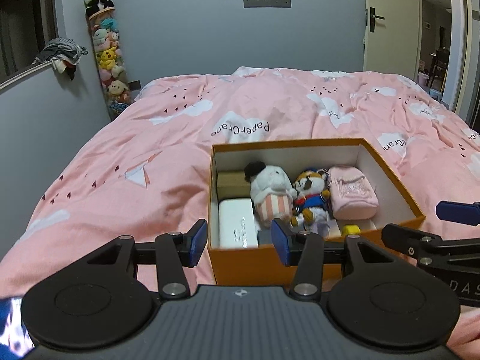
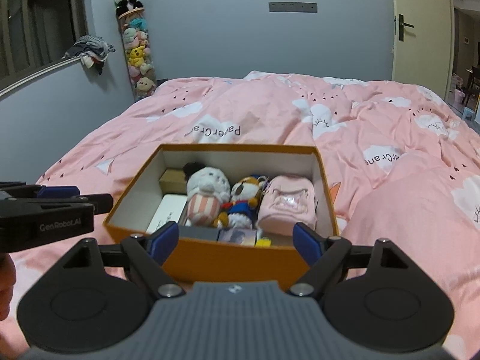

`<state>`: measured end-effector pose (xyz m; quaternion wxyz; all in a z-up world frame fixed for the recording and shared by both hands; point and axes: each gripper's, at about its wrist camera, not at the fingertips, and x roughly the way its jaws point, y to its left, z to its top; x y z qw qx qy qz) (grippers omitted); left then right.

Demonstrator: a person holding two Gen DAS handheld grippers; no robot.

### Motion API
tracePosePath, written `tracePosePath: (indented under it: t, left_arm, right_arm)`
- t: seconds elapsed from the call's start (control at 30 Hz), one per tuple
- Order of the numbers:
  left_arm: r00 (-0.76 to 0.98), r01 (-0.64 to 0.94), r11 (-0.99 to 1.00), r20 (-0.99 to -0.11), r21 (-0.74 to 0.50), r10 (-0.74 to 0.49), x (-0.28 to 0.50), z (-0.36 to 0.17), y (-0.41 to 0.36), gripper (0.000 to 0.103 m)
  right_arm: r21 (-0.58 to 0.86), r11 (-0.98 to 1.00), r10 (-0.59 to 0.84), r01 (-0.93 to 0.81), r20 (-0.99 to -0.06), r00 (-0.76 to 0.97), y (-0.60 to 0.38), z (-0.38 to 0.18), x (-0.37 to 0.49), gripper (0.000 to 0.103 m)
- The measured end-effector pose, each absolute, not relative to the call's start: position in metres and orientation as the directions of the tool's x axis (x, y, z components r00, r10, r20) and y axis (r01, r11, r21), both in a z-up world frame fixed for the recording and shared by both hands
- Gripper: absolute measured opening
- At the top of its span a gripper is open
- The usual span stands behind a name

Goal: Organize objects

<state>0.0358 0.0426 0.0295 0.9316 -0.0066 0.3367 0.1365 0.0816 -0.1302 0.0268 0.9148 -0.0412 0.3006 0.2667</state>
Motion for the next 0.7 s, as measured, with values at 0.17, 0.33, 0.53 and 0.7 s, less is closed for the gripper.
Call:
tracePosePath:
  t: [0.17,0.33,0.53,0.7]
  left_arm:
    - [0.735,-0.262,0.963,-0.635,0.058,0.238,0.019,0.026,0.037,0.055]
    - [0.75,-0.251,0.966,-0.619,0.058,0.232,0.012,0.028,0.03,0.055]
    - [0.77,-0.241,0.969,-0.596,0.058,0.227,0.007,0.029,0.028,0.055]
    - [0.757,-0.241,0.969,-0.616,0.048,0.219,0.01,0.025,0.03,0.055]
  right_arm:
    - [0.067,0.853,0.462,-0.518,-0.558,0.689,-0.136,0.029,0.061,0.084]
    - [0.054,0.855,0.463,-0.515,-0.526,0.714,-0.142,0.035,0.049,0.085]
    - [0.048,0.855,0.463,-0.516,-0.521,0.717,-0.143,0.036,0.043,0.086]
    - [0.05,0.851,0.461,-0.523,-0.547,0.699,-0.14,0.032,0.045,0.086]
